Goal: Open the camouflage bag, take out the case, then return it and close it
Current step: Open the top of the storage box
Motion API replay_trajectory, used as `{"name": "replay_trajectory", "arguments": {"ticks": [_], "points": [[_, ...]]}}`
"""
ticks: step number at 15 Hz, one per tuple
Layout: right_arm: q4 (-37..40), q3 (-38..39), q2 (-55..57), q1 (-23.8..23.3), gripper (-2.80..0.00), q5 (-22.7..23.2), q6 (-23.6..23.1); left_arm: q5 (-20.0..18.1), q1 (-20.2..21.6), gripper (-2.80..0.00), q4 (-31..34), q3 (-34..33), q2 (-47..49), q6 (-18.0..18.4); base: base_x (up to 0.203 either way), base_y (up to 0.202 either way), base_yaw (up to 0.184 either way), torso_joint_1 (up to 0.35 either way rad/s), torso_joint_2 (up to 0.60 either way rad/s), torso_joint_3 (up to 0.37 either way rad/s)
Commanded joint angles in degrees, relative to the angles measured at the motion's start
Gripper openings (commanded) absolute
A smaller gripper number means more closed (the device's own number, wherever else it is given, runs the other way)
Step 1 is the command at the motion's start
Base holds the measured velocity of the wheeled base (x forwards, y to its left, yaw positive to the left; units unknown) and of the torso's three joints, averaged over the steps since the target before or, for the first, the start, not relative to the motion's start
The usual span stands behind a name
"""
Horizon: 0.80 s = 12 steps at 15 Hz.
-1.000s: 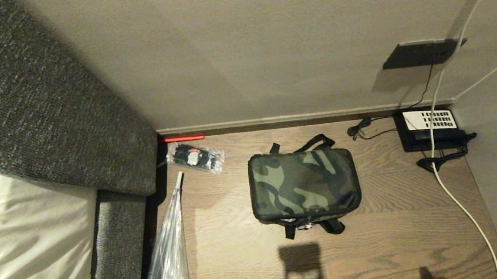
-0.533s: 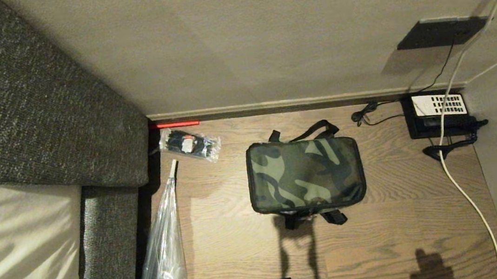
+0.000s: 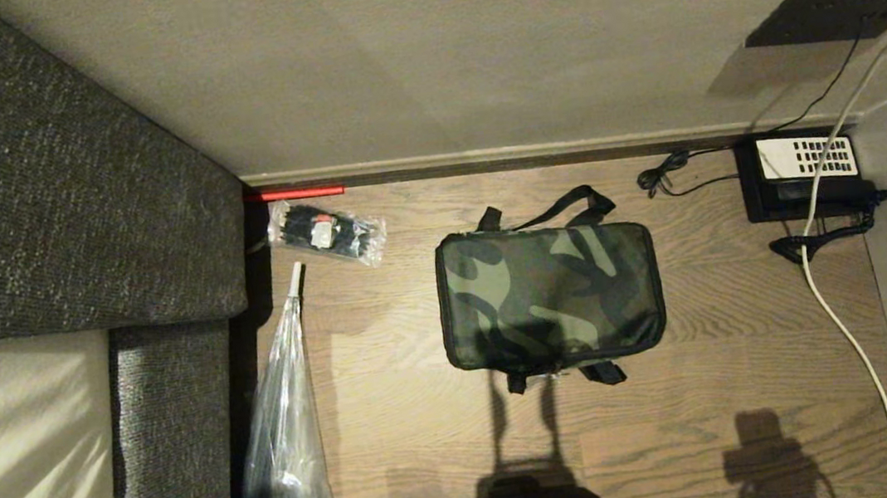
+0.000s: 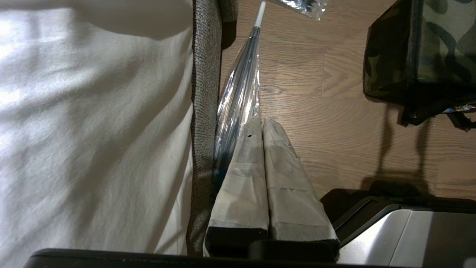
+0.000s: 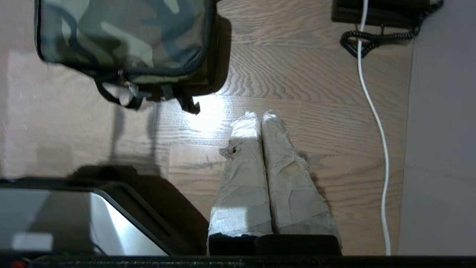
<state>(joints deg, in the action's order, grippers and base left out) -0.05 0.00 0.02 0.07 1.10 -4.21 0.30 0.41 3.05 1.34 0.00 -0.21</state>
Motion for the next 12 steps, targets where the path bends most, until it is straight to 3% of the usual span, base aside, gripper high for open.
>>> {"name": "replay_trajectory", "arguments": {"ticks": [1, 5, 7, 9, 12], "points": [[0.0, 0.0, -0.1, 0.0, -2.8, 0.1, -1.3, 0.0, 0.0, -2.8, 0.0, 0.0, 0.0, -0.1, 0.0, 0.0, 0.0, -0.002, 0.0, -0.048], [-0.9, -0.5, -0.1, 0.0, -2.8, 0.3, -1.2, 0.0, 0.0, -2.8, 0.0, 0.0, 0.0, -0.1, 0.0, 0.0, 0.0, 0.0, 0.0, -0.006], [3.7, -5.6, 1.2, 0.0, -2.8, 2.1, -1.1, 0.0, 0.0, -2.8, 0.0, 0.0, 0.0, -0.1, 0.0, 0.0, 0.0, 0.0, 0.0, 0.0], [12.4, -20.2, 6.9, -0.2, -2.8, 3.6, 1.1, 0.0, 0.0, -2.8, 0.0, 0.0, 0.0, -0.1, 0.0, 0.0, 0.0, 0.0, 0.0, 0.0], [28.1, -53.1, 19.6, -0.4, -2.8, 5.6, 7.0, 0.0, 0.0, -2.8, 0.0, 0.0, 0.0, -0.1, 0.0, 0.0, 0.0, 0.0, 0.0, 0.0]]}}
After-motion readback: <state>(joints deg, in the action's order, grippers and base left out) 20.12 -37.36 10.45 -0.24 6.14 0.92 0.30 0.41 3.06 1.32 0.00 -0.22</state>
